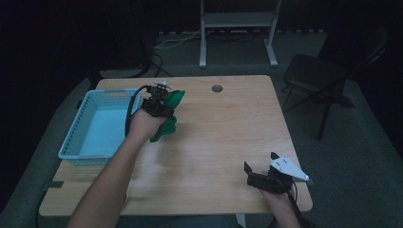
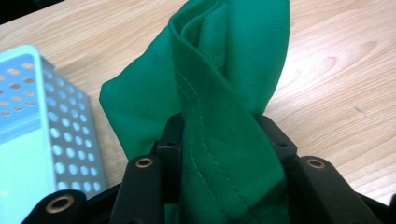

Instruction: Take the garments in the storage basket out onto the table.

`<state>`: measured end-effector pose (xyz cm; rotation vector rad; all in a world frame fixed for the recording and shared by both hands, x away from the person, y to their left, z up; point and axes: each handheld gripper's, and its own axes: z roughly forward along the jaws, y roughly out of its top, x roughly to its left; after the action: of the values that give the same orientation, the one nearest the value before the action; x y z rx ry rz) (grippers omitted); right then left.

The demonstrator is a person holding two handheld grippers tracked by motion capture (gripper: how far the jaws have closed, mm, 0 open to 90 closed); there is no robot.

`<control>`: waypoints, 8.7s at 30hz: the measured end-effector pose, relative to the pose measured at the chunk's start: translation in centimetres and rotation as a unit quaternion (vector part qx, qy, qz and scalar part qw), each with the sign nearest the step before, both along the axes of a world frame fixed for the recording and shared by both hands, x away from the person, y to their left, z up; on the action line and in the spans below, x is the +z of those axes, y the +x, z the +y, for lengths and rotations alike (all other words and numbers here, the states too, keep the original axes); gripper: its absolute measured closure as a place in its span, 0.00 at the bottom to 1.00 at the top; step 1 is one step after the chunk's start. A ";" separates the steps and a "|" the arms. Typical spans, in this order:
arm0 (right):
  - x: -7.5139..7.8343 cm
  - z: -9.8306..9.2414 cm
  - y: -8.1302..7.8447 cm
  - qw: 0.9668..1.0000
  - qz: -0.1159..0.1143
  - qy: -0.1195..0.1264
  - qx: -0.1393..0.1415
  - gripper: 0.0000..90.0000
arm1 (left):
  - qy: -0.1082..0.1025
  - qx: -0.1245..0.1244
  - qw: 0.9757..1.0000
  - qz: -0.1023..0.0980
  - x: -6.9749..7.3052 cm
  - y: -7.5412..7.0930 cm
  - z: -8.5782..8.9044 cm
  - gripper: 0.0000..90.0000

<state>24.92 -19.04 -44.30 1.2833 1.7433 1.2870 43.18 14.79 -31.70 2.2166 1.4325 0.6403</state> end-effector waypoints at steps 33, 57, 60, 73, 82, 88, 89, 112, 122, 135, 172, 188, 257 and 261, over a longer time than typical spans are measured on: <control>0.0 0.1 0.0 1.000 0.002 0.000 0.004 0.00 | -0.019 -0.008 1.000 0.022 -2.8 -0.3 -5.6 0.67; 0.0 0.0 0.0 1.000 0.001 0.001 0.005 0.00 | -0.012 -0.014 0.999 0.046 -6.3 -0.3 -6.9 0.67; 0.0 0.0 0.0 1.000 -0.001 0.001 0.004 0.00 | -0.015 -0.017 0.998 0.050 -6.5 -0.3 -7.0 0.66; 0.0 0.0 0.0 1.000 0.001 0.001 0.005 0.00 | -0.018 -0.014 0.998 0.062 -8.1 -0.3 -6.7 0.66; 0.0 0.0 0.0 1.000 0.001 0.000 0.006 0.00 | -0.009 -0.019 0.998 0.065 -8.4 -0.3 -7.1 0.61; 0.0 0.0 0.0 1.000 0.000 0.000 0.006 0.00 | -0.029 -0.025 0.996 0.081 -8.5 -0.2 -7.2 0.36; 0.0 0.0 0.0 1.000 0.000 0.000 0.006 0.00 | -0.031 -0.025 0.996 0.080 -8.5 -0.2 -7.3 0.34; 0.0 0.1 0.0 1.000 0.000 -0.001 0.006 0.00 | -0.044 -0.025 0.996 0.068 -7.1 -0.5 -6.4 0.11; 0.0 0.1 0.0 1.000 0.001 -0.002 0.006 0.00 | -0.065 -0.025 0.997 0.024 -6.0 -0.9 -6.2 0.11; 0.0 0.1 0.0 1.000 0.001 -0.003 0.006 0.00 | -0.098 -0.048 0.990 -0.094 -4.4 -2.2 -6.2 0.11; 0.0 0.1 0.0 1.000 0.002 -0.003 0.005 0.00 | -0.155 -0.067 0.955 -0.243 -2.5 -6.9 -3.9 0.11; 0.0 0.1 0.0 1.000 0.001 -0.006 0.006 0.00 | -0.166 -0.079 0.948 -0.259 -3.2 -9.1 -2.1 0.11; 0.0 0.2 0.0 1.000 0.003 -0.008 0.002 0.00 | -0.183 -0.076 0.935 -0.293 -6.1 -17.8 8.2 0.11; 0.0 0.2 -0.1 1.000 0.002 -0.008 0.002 0.00 | -0.180 -0.075 0.937 -0.291 -6.2 -18.0 8.6 0.11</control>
<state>24.86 -18.87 -44.30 1.2750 1.7566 1.2703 25.15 23.41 -37.88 1.6396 0.9721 0.8174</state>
